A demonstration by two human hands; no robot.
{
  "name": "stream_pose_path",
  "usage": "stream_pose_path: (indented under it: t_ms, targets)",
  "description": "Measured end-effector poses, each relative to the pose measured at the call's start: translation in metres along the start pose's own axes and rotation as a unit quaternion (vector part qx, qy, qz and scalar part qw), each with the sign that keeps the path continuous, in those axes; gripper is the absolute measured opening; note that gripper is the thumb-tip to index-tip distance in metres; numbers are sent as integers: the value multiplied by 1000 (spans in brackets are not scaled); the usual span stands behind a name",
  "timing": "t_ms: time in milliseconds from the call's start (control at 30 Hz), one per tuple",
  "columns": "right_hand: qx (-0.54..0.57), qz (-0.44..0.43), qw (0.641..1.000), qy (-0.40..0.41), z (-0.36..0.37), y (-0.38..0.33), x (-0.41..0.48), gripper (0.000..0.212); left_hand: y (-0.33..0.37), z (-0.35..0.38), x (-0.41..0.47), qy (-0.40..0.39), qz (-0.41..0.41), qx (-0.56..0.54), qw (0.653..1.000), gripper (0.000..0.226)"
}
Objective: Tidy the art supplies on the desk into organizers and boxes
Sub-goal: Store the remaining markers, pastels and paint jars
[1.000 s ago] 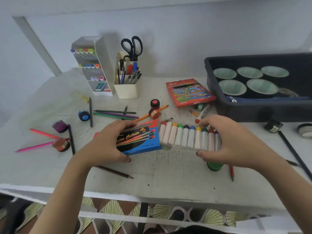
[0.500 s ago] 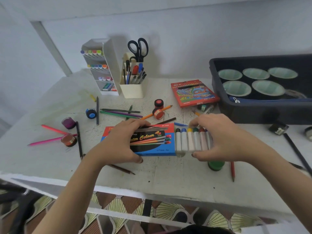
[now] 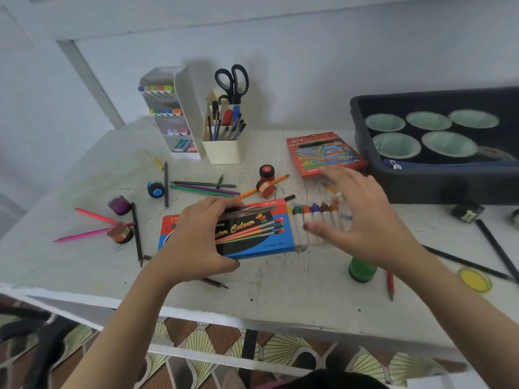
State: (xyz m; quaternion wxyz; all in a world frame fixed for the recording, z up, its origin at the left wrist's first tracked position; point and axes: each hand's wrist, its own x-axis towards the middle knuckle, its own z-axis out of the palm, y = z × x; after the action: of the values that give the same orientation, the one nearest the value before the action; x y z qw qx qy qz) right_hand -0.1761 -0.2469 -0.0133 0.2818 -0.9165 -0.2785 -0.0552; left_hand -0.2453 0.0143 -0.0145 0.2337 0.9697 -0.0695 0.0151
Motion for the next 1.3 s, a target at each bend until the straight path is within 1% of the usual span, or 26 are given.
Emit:
stream_pose_path:
  t_ms: [67, 133, 200, 267, 300, 400, 533, 600, 767, 833, 900, 1033, 1100, 1167, 1200, 1300]
  targets:
    - [101, 81, 989, 66, 5, -5, -8, 78, -3, 2, 0, 1, -7, 0, 1000, 87]
    - [193, 147, 965, 96, 11, -9, -15, 63, -6, 4, 1, 4, -12, -14, 1000, 87]
    - [257, 171, 947, 93, 15, -13, -20, 47, -8, 5, 2, 3, -18, -26, 999, 87]
    - [309, 177, 931, 84, 18, -14, -23, 22, -10, 5, 5, -1, -21, -34, 999, 89]
    - [332, 182, 922, 80, 19, -16, -23, 17, -11, 5, 6, -2, -22, -35, 999, 89]
    - [376, 205, 900, 80, 22, -19, -21, 19, -11, 5, 9, -4, -20, -31, 999, 89]
    - [390, 245, 886, 59, 28, -22, -19, 26, -6, 7, 16, -3, 3, -22, 1000, 88]
    - [388, 250, 886, 46, 32, -25, -18, 33, -4, 10, 19, -5, 9, -25, 1000, 87]
    - [396, 240, 886, 15, 35, -39, -12, 24, -2, 15, 26, -14, 15, -48, 999, 81]
    - [392, 232, 890, 10, 35, -41, -10, 26, -2, 15, 28, -12, 18, -56, 998, 84]
    - [389, 233, 891, 2, 38, -43, -9, 19, -1, 15, 30, -10, 19, -59, 998, 88]
    - [373, 208, 904, 6, 40, -48, -8, 22, 3, 16, 34, -13, 10, -54, 998, 92]
    - [377, 190, 906, 13, 40, -47, -7, 21, 7, 16, 35, -11, 4, -55, 998, 93]
    - [402, 185, 896, 25, 38, -47, -7, 16, 11, 16, 35, 0, 2, -64, 998, 94]
    - [427, 180, 885, 42, 37, -47, -7, 22, 14, 16, 35, 10, 1, -75, 997, 93]
    - [518, 171, 830, 115, 36, -45, -8, 53, 29, 18, 37, 61, -8, -113, 992, 92]
